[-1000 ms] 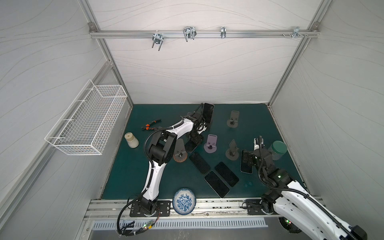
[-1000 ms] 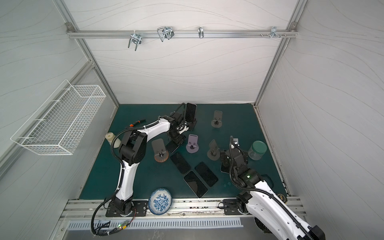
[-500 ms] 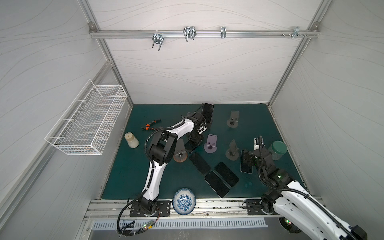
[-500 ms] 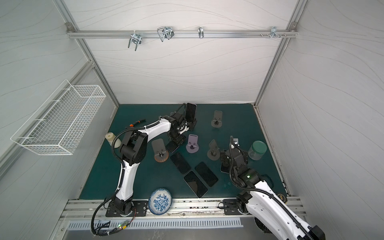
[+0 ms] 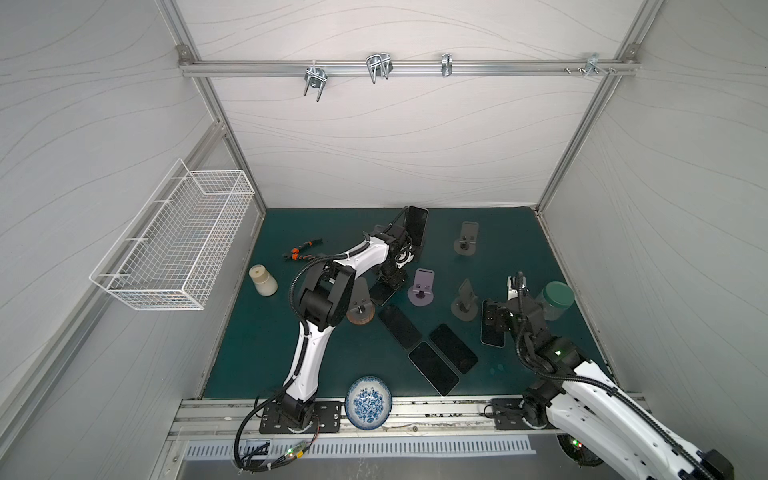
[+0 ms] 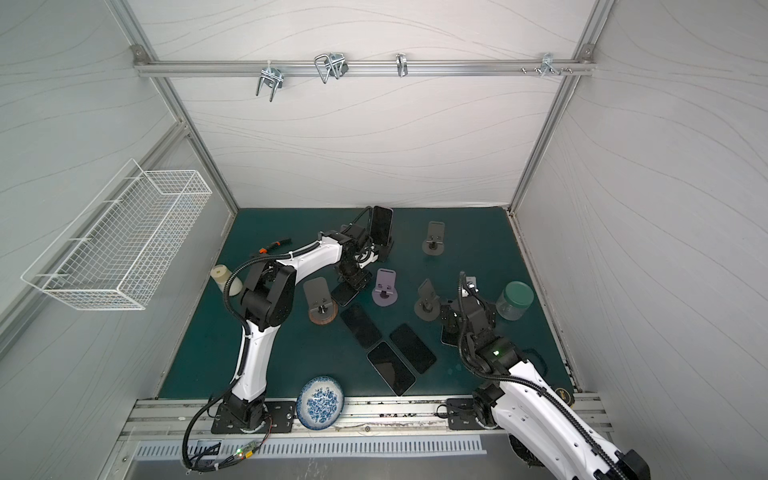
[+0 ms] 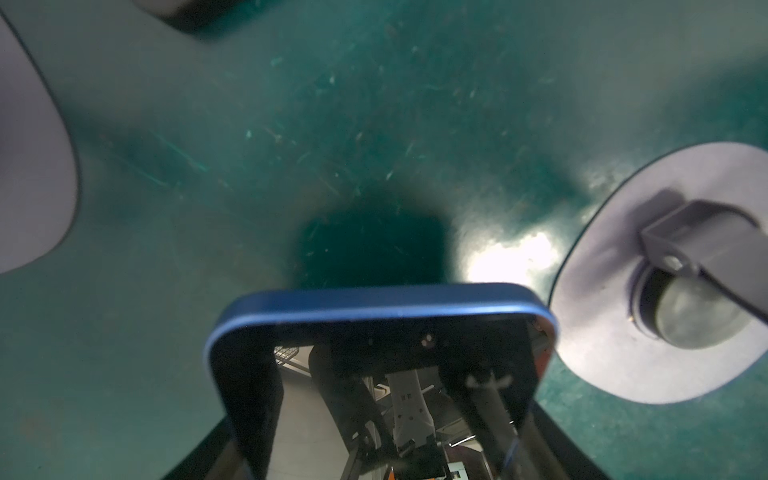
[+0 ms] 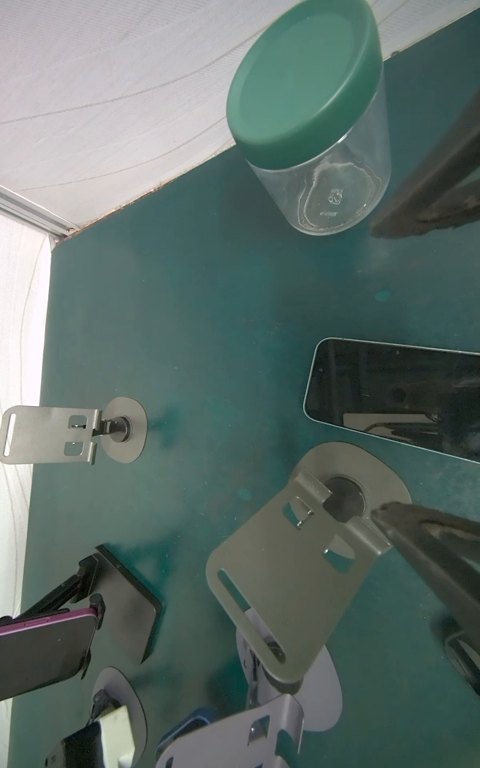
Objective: Remove the phone from the phone stand
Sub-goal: 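Lower the blue-framed phone flat onto the table with the left gripper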
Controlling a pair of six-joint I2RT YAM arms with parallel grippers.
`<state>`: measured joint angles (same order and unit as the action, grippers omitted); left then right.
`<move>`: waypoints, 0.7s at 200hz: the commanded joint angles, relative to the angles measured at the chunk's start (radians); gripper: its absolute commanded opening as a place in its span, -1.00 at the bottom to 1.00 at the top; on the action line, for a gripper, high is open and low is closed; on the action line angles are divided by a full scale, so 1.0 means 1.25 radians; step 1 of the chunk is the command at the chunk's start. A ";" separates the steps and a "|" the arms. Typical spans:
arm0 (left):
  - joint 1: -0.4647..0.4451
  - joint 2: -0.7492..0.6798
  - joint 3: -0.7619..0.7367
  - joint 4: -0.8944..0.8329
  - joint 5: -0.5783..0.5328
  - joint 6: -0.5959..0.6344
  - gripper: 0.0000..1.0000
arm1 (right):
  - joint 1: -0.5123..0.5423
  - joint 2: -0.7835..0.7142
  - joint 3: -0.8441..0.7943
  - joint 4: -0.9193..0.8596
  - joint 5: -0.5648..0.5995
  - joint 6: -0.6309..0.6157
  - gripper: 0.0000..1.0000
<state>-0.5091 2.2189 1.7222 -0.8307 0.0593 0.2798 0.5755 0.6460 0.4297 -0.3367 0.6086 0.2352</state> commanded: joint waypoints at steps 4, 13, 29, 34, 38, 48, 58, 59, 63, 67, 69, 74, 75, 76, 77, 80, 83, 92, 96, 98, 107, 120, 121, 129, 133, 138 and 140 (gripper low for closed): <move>-0.005 0.038 0.001 0.000 0.015 0.010 0.38 | 0.005 -0.008 0.002 0.017 0.004 -0.010 0.98; -0.004 0.037 0.000 0.001 0.020 0.010 0.39 | 0.004 -0.007 0.002 0.017 0.005 -0.010 0.98; -0.005 0.038 0.001 0.001 0.022 0.009 0.41 | 0.005 -0.006 0.003 0.018 0.004 -0.010 0.98; -0.005 0.037 0.000 0.001 0.022 0.009 0.41 | 0.004 -0.005 0.004 0.018 0.004 -0.010 0.98; -0.004 0.037 0.000 0.003 0.021 0.009 0.41 | 0.004 -0.005 0.004 0.017 0.004 -0.009 0.98; -0.005 0.035 -0.005 0.008 0.020 0.009 0.42 | 0.005 -0.003 0.004 0.017 0.004 -0.010 0.98; -0.004 0.033 -0.005 0.008 0.021 0.009 0.43 | 0.005 -0.006 0.004 0.017 0.004 -0.009 0.98; -0.004 0.033 -0.005 0.008 0.021 0.010 0.43 | 0.005 -0.006 0.004 0.017 0.004 -0.010 0.98; -0.004 0.033 -0.005 0.008 0.022 0.010 0.43 | 0.005 -0.006 0.004 0.017 0.004 -0.010 0.98; -0.005 0.033 -0.005 0.008 0.022 0.010 0.44 | 0.005 -0.006 0.002 0.017 0.004 -0.010 0.98; -0.004 0.033 -0.005 0.007 0.022 0.011 0.44 | 0.004 -0.006 0.004 0.017 0.004 -0.010 0.98; -0.004 0.033 -0.005 0.008 0.021 0.010 0.45 | 0.005 -0.006 0.003 0.017 0.004 -0.010 0.98; -0.005 0.033 -0.005 0.008 0.021 0.010 0.45 | 0.005 -0.006 0.003 0.017 0.004 -0.010 0.98; -0.005 0.032 -0.006 0.008 0.021 0.010 0.45 | 0.005 -0.006 0.003 0.017 0.004 -0.011 0.98; -0.005 0.032 -0.005 0.008 0.021 0.011 0.45 | 0.004 -0.006 0.003 0.018 0.004 -0.011 0.98; -0.004 0.032 -0.005 0.008 0.021 0.011 0.45 | 0.005 -0.006 0.004 0.017 0.004 -0.010 0.98; -0.005 0.032 -0.005 0.009 0.020 0.011 0.45 | 0.005 -0.006 0.004 0.017 0.004 -0.010 0.98; -0.005 0.033 -0.005 0.008 0.019 0.011 0.46 | 0.005 -0.006 0.004 0.017 0.004 -0.010 0.98; -0.004 0.033 -0.005 0.008 0.020 0.011 0.46 | 0.005 -0.006 0.004 0.017 0.004 -0.010 0.98; -0.005 0.033 -0.005 0.008 0.020 0.010 0.46 | 0.005 -0.006 0.004 0.017 0.004 -0.010 0.99; -0.004 0.034 -0.004 0.009 0.021 0.009 0.46 | 0.005 -0.006 0.004 0.017 0.004 -0.009 0.98; -0.004 0.035 -0.005 0.009 0.025 0.008 0.47 | 0.004 -0.007 0.004 0.017 0.004 -0.010 0.98; -0.005 0.035 -0.005 0.008 0.026 0.008 0.47 | 0.004 -0.007 0.004 0.017 0.004 -0.010 0.98; -0.005 0.036 -0.004 0.008 0.026 0.008 0.48 | 0.005 -0.006 0.003 0.017 0.005 -0.010 0.98; -0.005 0.036 -0.003 0.008 0.026 0.008 0.48 | 0.005 -0.006 0.004 0.017 0.004 -0.011 0.98; -0.005 0.036 -0.003 0.007 0.026 0.008 0.48 | 0.004 -0.006 0.004 0.017 0.004 -0.010 0.99; -0.004 0.037 -0.003 0.007 0.026 0.008 0.48 | 0.005 -0.006 0.004 0.017 0.004 -0.010 0.99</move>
<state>-0.5091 2.2189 1.7222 -0.8303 0.0605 0.2790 0.5755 0.6453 0.4297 -0.3367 0.6086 0.2352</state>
